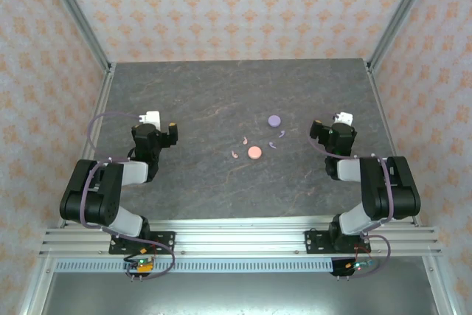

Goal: Insert wireless bluetooth earbuds into charging case

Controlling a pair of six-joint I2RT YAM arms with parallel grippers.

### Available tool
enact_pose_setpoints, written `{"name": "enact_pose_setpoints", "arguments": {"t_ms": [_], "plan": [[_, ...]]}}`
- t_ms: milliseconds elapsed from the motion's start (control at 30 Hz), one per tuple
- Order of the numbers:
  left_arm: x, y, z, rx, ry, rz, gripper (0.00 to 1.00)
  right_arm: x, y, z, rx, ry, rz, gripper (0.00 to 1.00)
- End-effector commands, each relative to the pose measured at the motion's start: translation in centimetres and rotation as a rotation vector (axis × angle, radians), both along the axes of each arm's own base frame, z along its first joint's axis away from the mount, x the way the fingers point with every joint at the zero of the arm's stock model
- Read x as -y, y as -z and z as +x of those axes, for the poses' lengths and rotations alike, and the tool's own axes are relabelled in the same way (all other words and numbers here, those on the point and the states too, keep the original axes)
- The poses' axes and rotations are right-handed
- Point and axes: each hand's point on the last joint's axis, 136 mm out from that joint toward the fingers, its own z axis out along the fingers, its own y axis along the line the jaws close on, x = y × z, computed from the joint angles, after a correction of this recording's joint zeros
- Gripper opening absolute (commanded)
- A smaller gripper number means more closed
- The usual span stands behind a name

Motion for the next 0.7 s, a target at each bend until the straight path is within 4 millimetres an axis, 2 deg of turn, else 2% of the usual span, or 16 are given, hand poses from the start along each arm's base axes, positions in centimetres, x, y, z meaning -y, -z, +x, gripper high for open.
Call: {"name": "enact_pose_setpoints", "arguments": {"t_ms": [0, 533, 667], "plan": [[-0.4, -1.0, 0.7, 0.031, -0.024, 0.001, 1.0, -0.3, -0.8, 0.6, 0.019, -0.016, -0.007, 0.99], [-0.4, -1.0, 0.7, 0.032, -0.023, 0.002, 1.0, -0.3, -0.9, 0.6, 0.023, -0.015, -0.007, 0.99], [-0.8, -2.2, 0.8, 0.009, -0.047, 0.001, 1.0, 0.2, -2.6, -0.1, 0.04, 0.011, -0.006, 0.99]]}}
